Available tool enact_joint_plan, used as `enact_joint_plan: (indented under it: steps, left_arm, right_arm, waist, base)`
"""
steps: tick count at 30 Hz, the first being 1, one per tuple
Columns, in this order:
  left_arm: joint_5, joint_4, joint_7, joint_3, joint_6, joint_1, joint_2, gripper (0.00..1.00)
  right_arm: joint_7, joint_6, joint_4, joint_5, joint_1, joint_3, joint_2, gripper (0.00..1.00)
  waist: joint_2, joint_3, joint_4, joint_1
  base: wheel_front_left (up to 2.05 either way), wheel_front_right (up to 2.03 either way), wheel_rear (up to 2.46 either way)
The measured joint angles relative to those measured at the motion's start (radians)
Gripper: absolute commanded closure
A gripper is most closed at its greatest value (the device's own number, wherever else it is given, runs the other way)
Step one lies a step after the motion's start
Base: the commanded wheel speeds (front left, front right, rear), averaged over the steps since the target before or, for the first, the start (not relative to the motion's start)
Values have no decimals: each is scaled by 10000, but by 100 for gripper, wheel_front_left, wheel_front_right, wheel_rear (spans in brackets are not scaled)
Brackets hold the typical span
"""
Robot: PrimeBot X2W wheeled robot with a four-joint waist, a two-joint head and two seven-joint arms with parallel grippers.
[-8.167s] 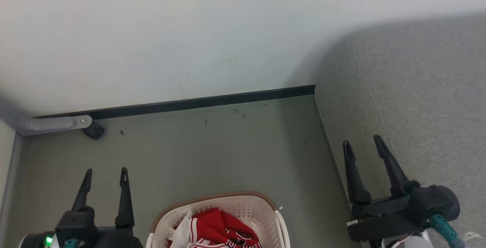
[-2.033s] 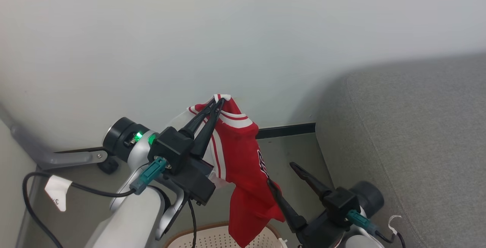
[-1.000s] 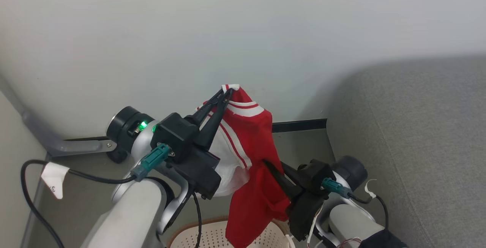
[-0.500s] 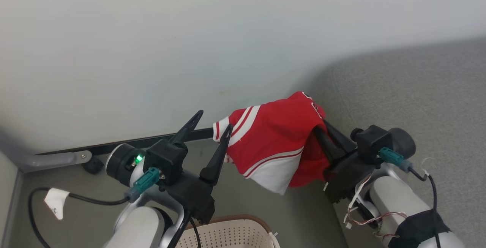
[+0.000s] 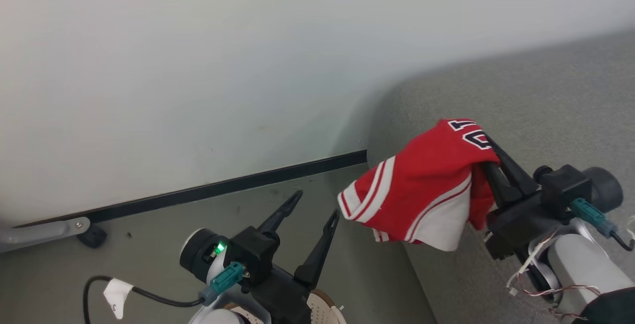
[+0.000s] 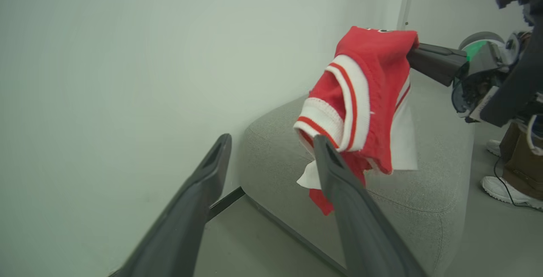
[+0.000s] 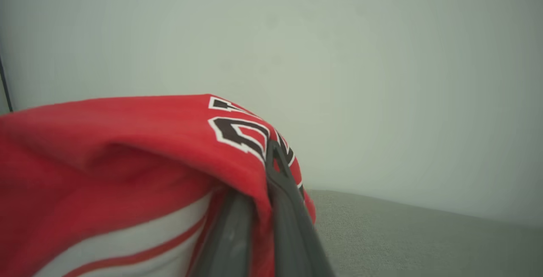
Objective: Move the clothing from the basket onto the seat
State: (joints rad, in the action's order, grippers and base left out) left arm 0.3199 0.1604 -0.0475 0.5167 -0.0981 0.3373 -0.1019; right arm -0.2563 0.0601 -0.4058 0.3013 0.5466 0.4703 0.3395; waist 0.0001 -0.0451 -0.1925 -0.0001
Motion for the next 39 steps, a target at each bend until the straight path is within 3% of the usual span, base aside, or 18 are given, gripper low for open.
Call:
enact_joint_plan:
  steps: [10,20,30,39]
  left_arm:
    - [17,-29,-299,516,-90,-215,88,0]
    - [17,-54,-491,815,-163,-430,121,0]
    - [8,-90,-556,1116,-163,-582,198,0]
    - [-155,-280,-510,1193,-163,-189,238,0]
  right_arm:
    - [-2,-357,880,0,-746,-662,729,100]
    - [-2,-612,1620,-31,-1414,-917,1016,100]
    - [-2,-690,2159,-23,-1779,-1241,1214,100]
    - [-2,-552,2044,184,-1179,-1645,1296,100]
  waist:
    - [0,9,-656,0]
    - [0,14,-1444,0]
    - [0,-156,-2293,0]
    - [0,-792,-2360,2]
  base:
    - [0,0,0]
    - [0,0,0]
    - [0,0,0]
    - [0,0,0]
